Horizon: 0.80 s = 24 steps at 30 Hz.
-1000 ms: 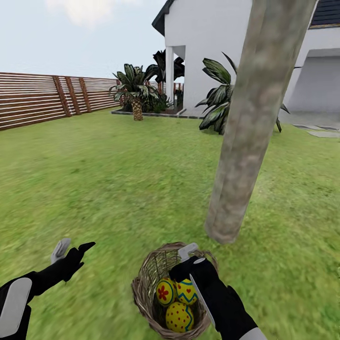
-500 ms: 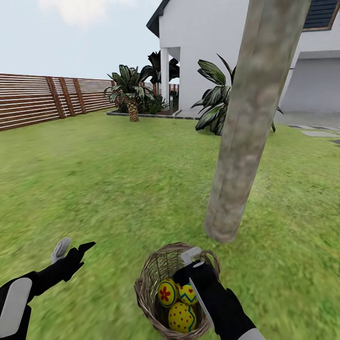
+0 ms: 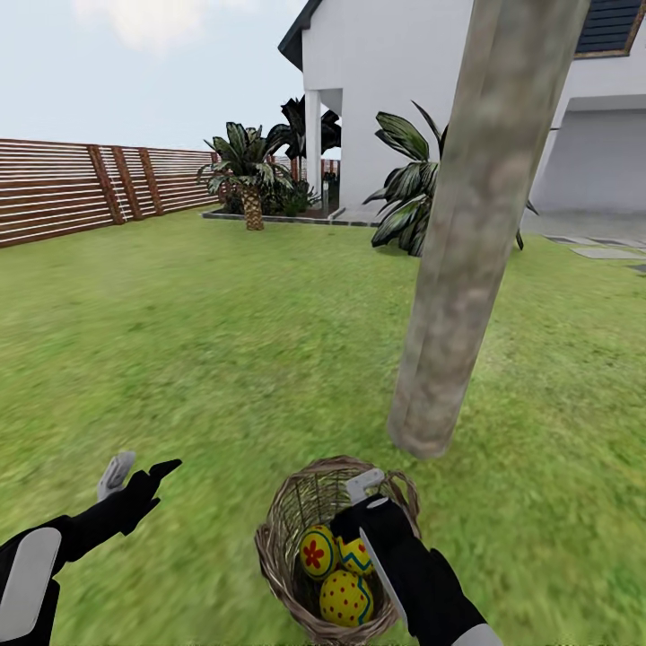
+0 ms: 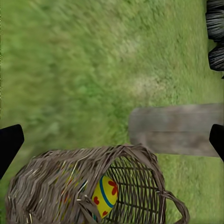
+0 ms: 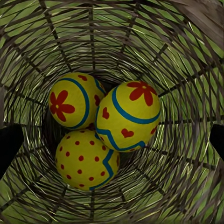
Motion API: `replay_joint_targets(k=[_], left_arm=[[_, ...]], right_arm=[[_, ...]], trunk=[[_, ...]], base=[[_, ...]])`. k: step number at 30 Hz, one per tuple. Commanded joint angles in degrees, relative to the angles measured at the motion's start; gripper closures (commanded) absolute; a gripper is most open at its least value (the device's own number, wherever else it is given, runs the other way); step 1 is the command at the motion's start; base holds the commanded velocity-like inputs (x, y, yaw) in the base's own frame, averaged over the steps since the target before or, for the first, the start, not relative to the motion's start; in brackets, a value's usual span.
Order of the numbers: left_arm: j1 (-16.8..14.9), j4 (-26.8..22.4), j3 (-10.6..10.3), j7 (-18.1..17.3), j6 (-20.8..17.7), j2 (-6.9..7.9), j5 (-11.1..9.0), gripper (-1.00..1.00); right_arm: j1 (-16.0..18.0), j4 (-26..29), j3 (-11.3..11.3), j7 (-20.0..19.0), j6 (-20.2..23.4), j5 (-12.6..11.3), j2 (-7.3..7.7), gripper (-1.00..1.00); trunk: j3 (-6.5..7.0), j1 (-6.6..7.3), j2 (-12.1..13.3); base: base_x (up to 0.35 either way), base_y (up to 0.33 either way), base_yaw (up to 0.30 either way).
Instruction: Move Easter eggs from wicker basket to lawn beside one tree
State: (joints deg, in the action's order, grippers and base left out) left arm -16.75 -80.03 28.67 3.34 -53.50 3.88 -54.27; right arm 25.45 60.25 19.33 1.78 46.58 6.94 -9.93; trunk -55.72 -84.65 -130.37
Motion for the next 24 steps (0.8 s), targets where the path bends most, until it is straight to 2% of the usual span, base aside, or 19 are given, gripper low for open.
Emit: replay_joint_targets(k=[1, 7, 11, 15, 17, 20, 24], left_arm=[[-0.04, -0.04, 0.07, 0.35, -0.29, 0.00, -0.48, -1.00], [-0.04, -0.03, 0.07, 0.35, -0.29, 0.00, -0.48, -1.00], [-0.04, -0.02, 0.07, 0.35, -0.29, 0.02, -0.48, -1.00], [-0.04, -0.03, 0.07, 0.35, -0.29, 0.02, -0.48, -1.00], [-0.04, -0.01, 0.07, 0.35, -0.29, 0.00, -0.48, -1.00], [-0.04, 0.00, 0.07, 0.35, -0.29, -0.01, -0.45, -1.00], [-0.04, 0.03, 0.07, 0.35, -0.29, -0.02, -0.45, -1.00]], right_arm=[[0.02, 0.05, 0.10, 0.08, -0.35, 0.27, 0.00, -1.00], [0.04, 0.05, 0.07, 0.69, -2.31, 0.20, 0.03, -1.00], [0.04, 0.10, 0.03, 0.82, -2.50, -1.48, 0.08, -1.00], [0.04, 0.13, -0.10, 1.08, -2.54, -1.86, 0.09, -1.00], [0.04, 0.13, -0.14, 2.38, -2.54, -1.93, 0.09, -1.00], [0.04, 0.12, -0.16, 7.04, -2.61, -2.29, 0.02, -1.00], [0.04, 0.20, -0.11, 8.19, -2.66, -4.15, 0.07, -1.00]], trunk=[[-0.24, -0.22, -0.44], [-1.31, -1.53, -2.84], [-2.03, -2.41, -4.45], [-2.75, -3.29, -6.05], [-3.11, -3.73, -6.85], [-3.65, -4.39, -8.06], [-4.37, -5.27, -9.66]], base=[[0.000, 0.000, 0.000], [0.000, 0.000, 0.000], [0.000, 0.000, 0.000], [0.000, 0.000, 0.000], [0.000, 0.000, 0.000], [0.000, 0.000, 0.000], [0.000, 0.000, 0.000]])
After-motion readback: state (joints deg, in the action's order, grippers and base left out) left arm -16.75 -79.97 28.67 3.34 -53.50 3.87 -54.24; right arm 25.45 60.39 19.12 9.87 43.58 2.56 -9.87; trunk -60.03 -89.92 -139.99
